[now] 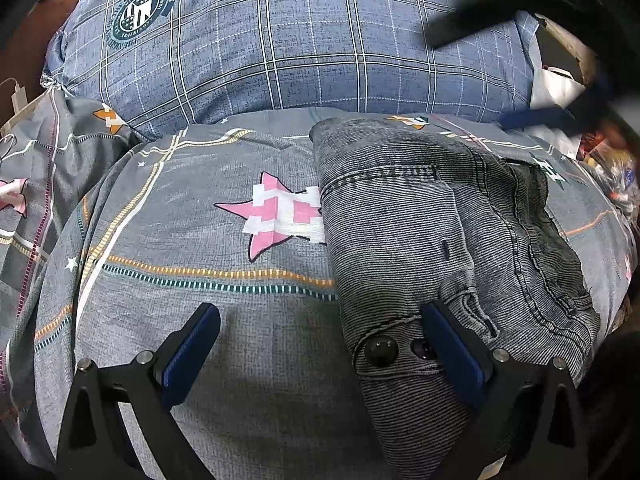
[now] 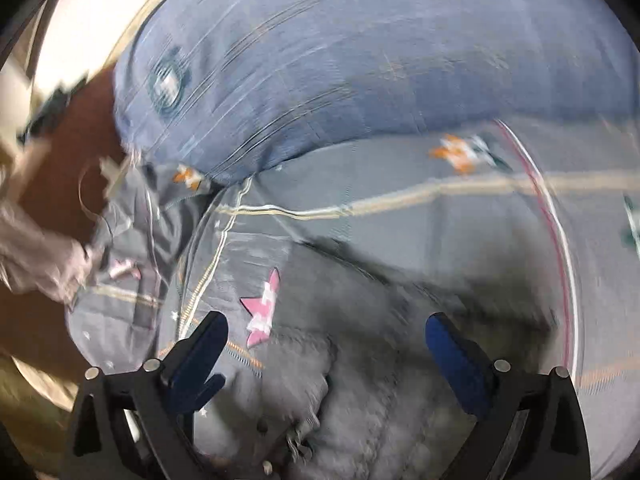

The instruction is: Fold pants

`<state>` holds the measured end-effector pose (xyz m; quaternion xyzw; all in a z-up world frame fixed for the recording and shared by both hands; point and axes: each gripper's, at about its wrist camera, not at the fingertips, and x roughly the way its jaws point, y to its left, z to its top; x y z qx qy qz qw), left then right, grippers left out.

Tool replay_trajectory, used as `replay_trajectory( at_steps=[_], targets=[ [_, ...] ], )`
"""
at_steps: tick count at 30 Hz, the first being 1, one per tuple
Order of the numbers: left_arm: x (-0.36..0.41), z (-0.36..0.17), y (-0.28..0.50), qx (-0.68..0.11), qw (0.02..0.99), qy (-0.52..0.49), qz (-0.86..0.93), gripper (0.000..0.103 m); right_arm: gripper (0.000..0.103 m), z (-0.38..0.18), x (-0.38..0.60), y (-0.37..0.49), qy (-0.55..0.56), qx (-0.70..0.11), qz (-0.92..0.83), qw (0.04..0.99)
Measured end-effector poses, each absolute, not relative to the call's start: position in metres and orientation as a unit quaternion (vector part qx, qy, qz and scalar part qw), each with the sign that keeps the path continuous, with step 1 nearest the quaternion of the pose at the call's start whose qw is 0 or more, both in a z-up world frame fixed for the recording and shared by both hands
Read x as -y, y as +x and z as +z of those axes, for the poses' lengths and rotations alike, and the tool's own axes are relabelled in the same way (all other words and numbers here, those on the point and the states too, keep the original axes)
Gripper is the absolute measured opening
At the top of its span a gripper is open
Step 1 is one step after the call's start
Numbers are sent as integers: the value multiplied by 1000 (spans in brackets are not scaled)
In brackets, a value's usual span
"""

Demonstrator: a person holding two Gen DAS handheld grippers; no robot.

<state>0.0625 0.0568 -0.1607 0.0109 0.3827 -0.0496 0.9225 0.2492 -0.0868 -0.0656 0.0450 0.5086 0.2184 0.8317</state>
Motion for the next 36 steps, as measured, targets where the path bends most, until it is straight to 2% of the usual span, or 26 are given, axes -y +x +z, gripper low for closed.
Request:
replay_trajectory(
  at_steps=[2,4,5,7,8,14,21,26,31,36],
  targets=[
    [-56,-161,62,-381,923,12,-49,101,100,-89,62,270,-31,-528,187,828],
    [-55,-160,61,-379,924,14,-47,101,100,-139,54,290,-78,-587,147,793],
    [-54,-160,61,-378,925,18,-44,101,103,-146,60,291,-58,-588,148,793],
    [-54,-160,60,-376,925,17,-47,101,102,-134,66,285,-36,-571,150,806],
    [-55,-160,60,-376,925,13,-49,101,99,-122,71,277,-34,-555,157,816],
    [-64,-149,58,-385,921,-33,-60,101,100,-63,165,213,77,-487,180,851],
    [-63,-131,56,-383,923,-29,-36,101,99,-116,274,166,206,-517,163,815],
    [-55,-130,57,-399,917,-10,-26,101,99,-144,286,158,260,-517,201,790],
    [-50,-125,58,-406,914,-2,-24,101,99,-155,275,164,266,-517,227,781],
    [-64,-128,77,-440,889,-99,-84,101,99,-161,276,171,275,-517,232,777]
  ],
)
